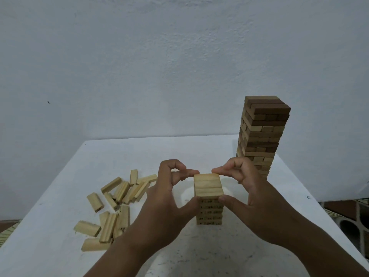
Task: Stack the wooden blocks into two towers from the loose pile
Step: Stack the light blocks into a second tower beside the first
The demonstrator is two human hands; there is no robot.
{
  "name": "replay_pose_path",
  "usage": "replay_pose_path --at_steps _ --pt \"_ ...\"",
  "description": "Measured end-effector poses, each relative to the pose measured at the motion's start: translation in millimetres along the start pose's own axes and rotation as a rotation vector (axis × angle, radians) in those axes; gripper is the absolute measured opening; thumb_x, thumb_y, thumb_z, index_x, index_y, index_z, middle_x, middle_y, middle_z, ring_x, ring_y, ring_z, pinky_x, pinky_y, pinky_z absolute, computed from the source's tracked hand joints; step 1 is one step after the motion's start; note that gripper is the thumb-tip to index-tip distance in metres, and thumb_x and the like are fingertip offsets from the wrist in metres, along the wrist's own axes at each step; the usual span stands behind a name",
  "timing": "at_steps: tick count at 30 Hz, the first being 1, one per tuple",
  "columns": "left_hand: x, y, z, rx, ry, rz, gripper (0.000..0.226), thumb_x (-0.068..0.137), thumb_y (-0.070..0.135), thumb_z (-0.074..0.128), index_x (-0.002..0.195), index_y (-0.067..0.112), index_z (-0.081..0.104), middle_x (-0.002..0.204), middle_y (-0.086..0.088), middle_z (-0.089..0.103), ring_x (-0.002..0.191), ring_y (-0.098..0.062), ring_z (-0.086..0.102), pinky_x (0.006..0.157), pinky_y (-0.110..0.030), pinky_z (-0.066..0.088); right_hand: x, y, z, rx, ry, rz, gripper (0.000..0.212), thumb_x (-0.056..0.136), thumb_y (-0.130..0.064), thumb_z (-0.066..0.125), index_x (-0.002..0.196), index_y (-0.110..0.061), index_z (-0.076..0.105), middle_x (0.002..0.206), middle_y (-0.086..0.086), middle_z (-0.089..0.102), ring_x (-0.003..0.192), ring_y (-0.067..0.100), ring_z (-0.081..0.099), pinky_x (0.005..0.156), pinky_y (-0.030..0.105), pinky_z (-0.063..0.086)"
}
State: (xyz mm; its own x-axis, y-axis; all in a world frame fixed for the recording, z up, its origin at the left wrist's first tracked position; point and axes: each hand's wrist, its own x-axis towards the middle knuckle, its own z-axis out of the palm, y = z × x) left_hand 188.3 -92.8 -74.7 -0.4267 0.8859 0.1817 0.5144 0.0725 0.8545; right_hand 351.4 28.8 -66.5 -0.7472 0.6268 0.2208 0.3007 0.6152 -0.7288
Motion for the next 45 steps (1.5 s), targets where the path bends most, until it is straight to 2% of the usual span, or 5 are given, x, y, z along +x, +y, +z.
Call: replay_pose_path --at_steps 10,19,27,33,45 --pt "0.4 -0.8 1.3 0.044 -0.01 0.004 0.071 0.064 0.084 0.052 0.121 0.055 0.022 0.127 0.038 0.054 0.129 -0.009 0.046 0.102 -0.046 0.046 -1.5 3.4 0.6 -0.002 -0.005 -0.001 0.057 0.083 -0.026 0.073 0.114 -0.05 0.032 0.125 -0.035 0.05 0.124 -0.009 0.041 0.08 -0.003 0.034" --pt "-8.1 -9.2 -22.0 0.083 0.019 0.013 0.073 0.084 0.031 0.071 0.125 0.06 0.019 0.132 0.043 0.045 0.128 0.015 0.035 0.083 -0.004 0.035 0.1 -15.9 -9.2 -0.035 0.035 -0.021 0.066 0.078 -0.035 0.076 0.123 -0.053 0.032 0.132 -0.04 0.038 0.127 -0.009 0.036 0.105 0.023 0.036" --pt "-28.9 -29.3 -76.1 0.231 0.19 -0.028 0.045 0.088 0.022 0.065 0.116 0.052 0.047 0.123 0.03 0.051 0.121 -0.001 0.044 0.099 -0.035 0.04 5.8 -77.4 51.8 -0.079 0.012 -0.265 0.041 0.09 -0.039 0.057 0.114 -0.063 0.033 0.116 -0.051 0.036 0.114 -0.021 0.037 0.08 -0.004 0.032" --pt "-49.6 -59.3 -102.2 0.472 0.164 -0.073 0.03 0.08 0.022 0.059 0.098 0.046 0.058 0.115 0.037 0.051 0.12 0.01 0.035 0.091 -0.028 0.021 24.7 -75.8 105.4 -0.176 -0.062 -0.3 0.035 0.092 -0.016 0.053 0.124 -0.031 0.054 0.126 -0.021 0.049 0.113 -0.008 0.042 0.094 0.002 0.028" --pt "-65.0 -75.8 -93.3 0.694 0.048 -0.05 0.019 0.087 0.045 0.054 0.103 0.046 0.065 0.13 0.034 0.042 0.127 0.01 0.022 0.098 -0.035 0.015 28.6 -46.1 136.7 -0.431 -0.179 -0.186 0.042 0.099 -0.017 0.042 0.14 -0.023 0.044 0.141 -0.011 0.042 0.131 0.006 0.031 0.107 0.015 0.023"
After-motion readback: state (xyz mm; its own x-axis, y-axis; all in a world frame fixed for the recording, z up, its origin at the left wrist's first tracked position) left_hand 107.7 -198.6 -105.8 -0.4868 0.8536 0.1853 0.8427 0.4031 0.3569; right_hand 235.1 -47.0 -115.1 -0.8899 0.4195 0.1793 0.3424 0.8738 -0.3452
